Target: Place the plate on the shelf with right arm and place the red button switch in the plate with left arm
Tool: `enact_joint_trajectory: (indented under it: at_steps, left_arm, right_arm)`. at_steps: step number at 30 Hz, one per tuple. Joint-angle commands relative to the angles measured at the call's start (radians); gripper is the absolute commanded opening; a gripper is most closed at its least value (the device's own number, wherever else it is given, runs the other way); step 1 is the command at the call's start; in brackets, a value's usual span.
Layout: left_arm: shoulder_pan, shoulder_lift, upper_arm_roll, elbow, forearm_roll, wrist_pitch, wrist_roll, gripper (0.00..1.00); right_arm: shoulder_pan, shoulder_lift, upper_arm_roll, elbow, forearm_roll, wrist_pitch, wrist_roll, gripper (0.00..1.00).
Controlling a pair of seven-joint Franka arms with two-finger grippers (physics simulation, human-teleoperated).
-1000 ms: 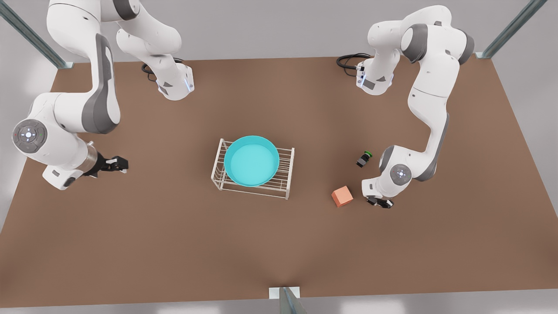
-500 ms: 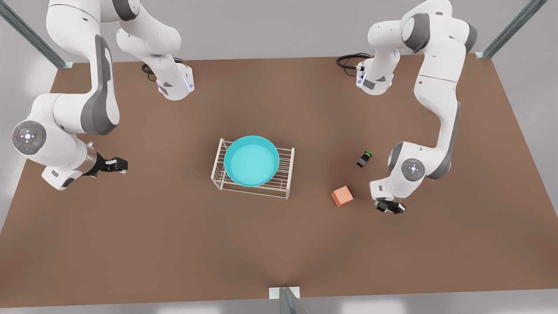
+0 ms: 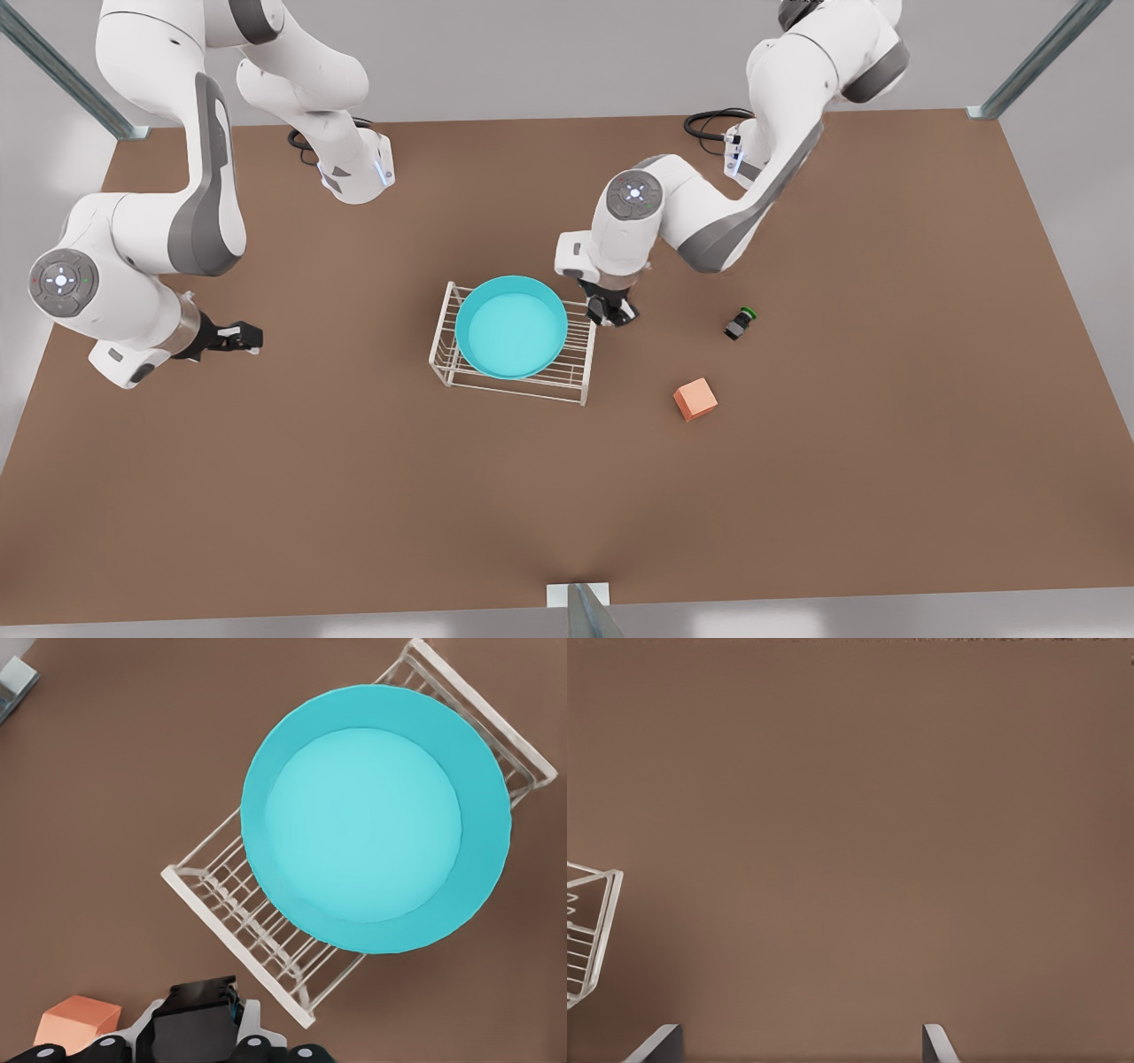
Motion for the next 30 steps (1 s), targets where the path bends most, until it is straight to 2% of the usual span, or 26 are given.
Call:
enact_joint_trajectory:
  at_steps: [1,4,10,11,12,15,16,17,18,19,22,24,26,27,28,29,30]
  left_arm:
    - [-0.060,0.049,0.001,0.062,-0.004,-0.036,-0.841,0.47]
    - [-0.143,0.161,0.003,0.165,0.069,0.085,-1.033,0.47]
    - [-0.154,0.218,0.037,0.173,0.069,0.438,-1.220,0.50]
    - [-0.156,0.221,0.037,0.174,0.069,0.465,-1.237,0.80]
    - [-0.169,0.221,0.037,0.174,0.069,0.481,-1.251,1.00]
    - [-0.192,0.226,0.046,0.165,0.093,0.493,-1.264,1.00]
    - [-0.189,0.223,0.049,0.164,0.127,0.470,-1.252,1.00]
    - [-0.150,0.214,0.053,0.165,0.148,0.308,-1.044,1.00]
    - [-0.027,0.175,-0.006,0.179,0.110,0.047,-0.679,1.00]
    - [0.097,0.140,-0.043,0.190,0.110,-0.088,-0.427,1.00]
    - [0.291,0.088,-0.037,0.193,0.173,-0.282,-0.254,1.00]
    - [0.521,0.072,-0.045,0.190,0.056,-0.335,-0.151,1.00]
    - [0.559,-0.003,-0.036,0.190,0.075,-0.417,-0.226,1.00]
    - [0.544,-0.035,0.032,0.194,0.059,-0.506,-0.185,1.00]
    - [0.305,-0.174,0.520,0.144,-0.273,-0.437,-0.047,1.00]
    - [0.277,-0.426,0.598,-0.245,-0.327,-0.169,0.047,1.00]
    - [0.279,-0.440,0.600,-0.254,-0.327,-0.167,0.046,1.00]
  right_arm:
    - [0.000,0.000,0.000,0.001,0.000,0.000,0.007,1.00]
    - [-0.001,0.000,-0.002,0.001,0.000,-0.002,0.007,1.00]
    - [-0.001,0.000,-0.003,0.001,0.000,-0.003,0.006,1.00]
    - [0.000,0.002,-0.002,0.001,0.000,-0.003,0.007,1.00]
    - [0.000,0.002,-0.002,0.001,-0.002,-0.002,0.007,1.00]
    - [0.000,0.003,0.000,0.001,-0.002,-0.002,0.007,1.00]
    - [0.000,0.005,0.000,0.001,-0.002,-0.002,0.007,1.00]
    - [0.000,0.005,0.000,0.001,-0.002,-0.002,0.007,1.00]
    - [0.000,0.005,0.000,0.001,-0.002,-0.002,0.007,1.00]
    - [0.000,0.005,0.000,0.001,-0.002,-0.002,0.007,1.00]
    - [0.002,0.005,0.000,0.001,-0.002,-0.002,0.007,1.00]
    - [0.002,0.005,0.000,0.001,-0.002,-0.002,0.007,1.00]
    - [0.000,0.005,0.000,0.001,-0.002,-0.002,0.007,1.00]
    - [0.000,0.005,0.000,0.001,0.000,-0.003,0.007,1.00]
    - [0.000,0.005,0.000,0.001,0.000,-0.002,0.007,1.00]
    - [0.000,0.005,0.000,0.001,0.000,-0.002,0.007,1.00]
    - [0.000,0.005,0.000,0.001,0.000,-0.002,0.006,1.00]
